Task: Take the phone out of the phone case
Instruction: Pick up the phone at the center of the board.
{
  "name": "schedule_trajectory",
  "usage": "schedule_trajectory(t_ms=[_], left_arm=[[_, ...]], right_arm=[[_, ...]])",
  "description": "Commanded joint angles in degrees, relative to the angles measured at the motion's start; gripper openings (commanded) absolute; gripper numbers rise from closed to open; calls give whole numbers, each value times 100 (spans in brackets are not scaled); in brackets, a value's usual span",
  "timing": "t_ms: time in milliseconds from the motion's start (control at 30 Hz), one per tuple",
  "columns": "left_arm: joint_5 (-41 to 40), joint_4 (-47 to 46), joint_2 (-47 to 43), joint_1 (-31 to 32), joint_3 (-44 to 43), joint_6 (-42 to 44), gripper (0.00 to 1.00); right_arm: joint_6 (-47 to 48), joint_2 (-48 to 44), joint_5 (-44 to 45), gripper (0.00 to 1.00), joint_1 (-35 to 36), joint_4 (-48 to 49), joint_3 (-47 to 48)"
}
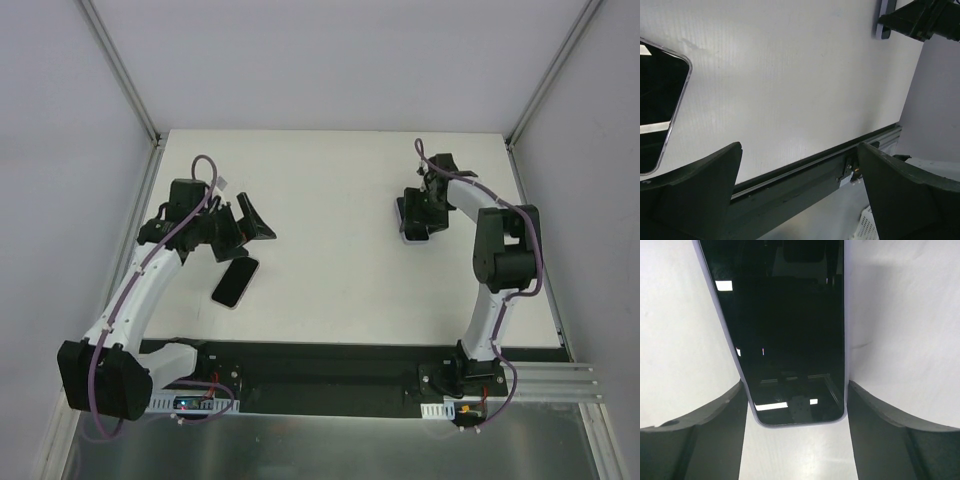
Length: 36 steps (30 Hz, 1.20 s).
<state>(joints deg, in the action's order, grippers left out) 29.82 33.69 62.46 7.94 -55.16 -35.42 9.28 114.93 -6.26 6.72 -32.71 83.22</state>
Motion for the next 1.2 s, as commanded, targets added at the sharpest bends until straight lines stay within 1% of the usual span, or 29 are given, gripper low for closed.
schedule_trajectory(t_ms=[0, 67, 100, 133, 167, 267, 300, 367, 400, 433, 533, 567, 600, 633, 667, 767, 900, 1067, 1167], left_arm=[[296, -766, 450, 399, -267, -404, 99], [261, -951, 653, 611, -294, -553, 99], [252, -1144, 906, 716, -337, -615, 99], [261, -1267, 1039, 961, -381, -737, 99], [243, -1364, 1188, 1059, -417, -817, 99], [296, -1839, 1812, 1402, -522, -1186, 99], [374, -1979, 2153, 1472, -575, -1291, 99], [480, -2375, 2507, 1622, -645, -1607, 99], [594, -2524, 2865, 1683, -750, -1782, 99], [664, -2874, 3043, 1762, -812, -1871, 98], [918, -3350, 3754, 1991, -1093, -2257, 97], [1007, -3856, 3939, 2079, -1155, -2389, 96], [1121, -4114, 4306, 2114, -1268, -2521, 95], [1270, -4308, 4475, 2149, -1322, -2775, 95], [1254, -4640, 4625, 2193, -1366, -2873, 93], [886, -5152, 4872, 2413, -1191, -3181, 93], [999, -5775, 5382, 2632, -1156, -3725, 89], [981, -5971, 5645, 2747, -1173, -3911, 87], [981, -6015, 5751, 2791, -1234, -3990, 81]], right_arm=[[-653, -831, -648, 27, 417, 88, -744], [-874, -1130, -928, 27, 531, 238, -1069], [-910, -1244, -982, 27, 654, 413, -1419], [-1171, -1437, -1069, 27, 716, 484, -1553], [-1252, -1517, -1140, 27, 777, 537, -1685], [-1472, -1842, -1228, 27, 1015, 704, -2098], [-1534, -2008, -1254, 27, 1102, 800, -2299], [-1683, -2141, -1395, 27, 1173, 880, -2441], [-1718, -2255, -1439, 27, 1261, 959, -2512], [-1745, -2291, -1483, 27, 1314, 959, -2591], [-1807, -2449, -1501, 27, 1516, 959, -2670], [-1815, -2484, -1527, 27, 1542, 959, -2732], [-1842, -2554, -1553, 27, 1612, 968, -2750], [-1851, -2581, -1588, 27, 1639, 977, -2767], [-1868, -2616, -1580, 27, 1674, 968, -2802], [-1868, -2722, -1589, 27, 1736, 951, -2855], [-1886, -2775, -1632, 27, 1754, 951, -2855], [-1860, -2810, -1703, 27, 1754, 907, -2811], [-1859, -2854, -1712, 27, 1762, 880, -2811]])
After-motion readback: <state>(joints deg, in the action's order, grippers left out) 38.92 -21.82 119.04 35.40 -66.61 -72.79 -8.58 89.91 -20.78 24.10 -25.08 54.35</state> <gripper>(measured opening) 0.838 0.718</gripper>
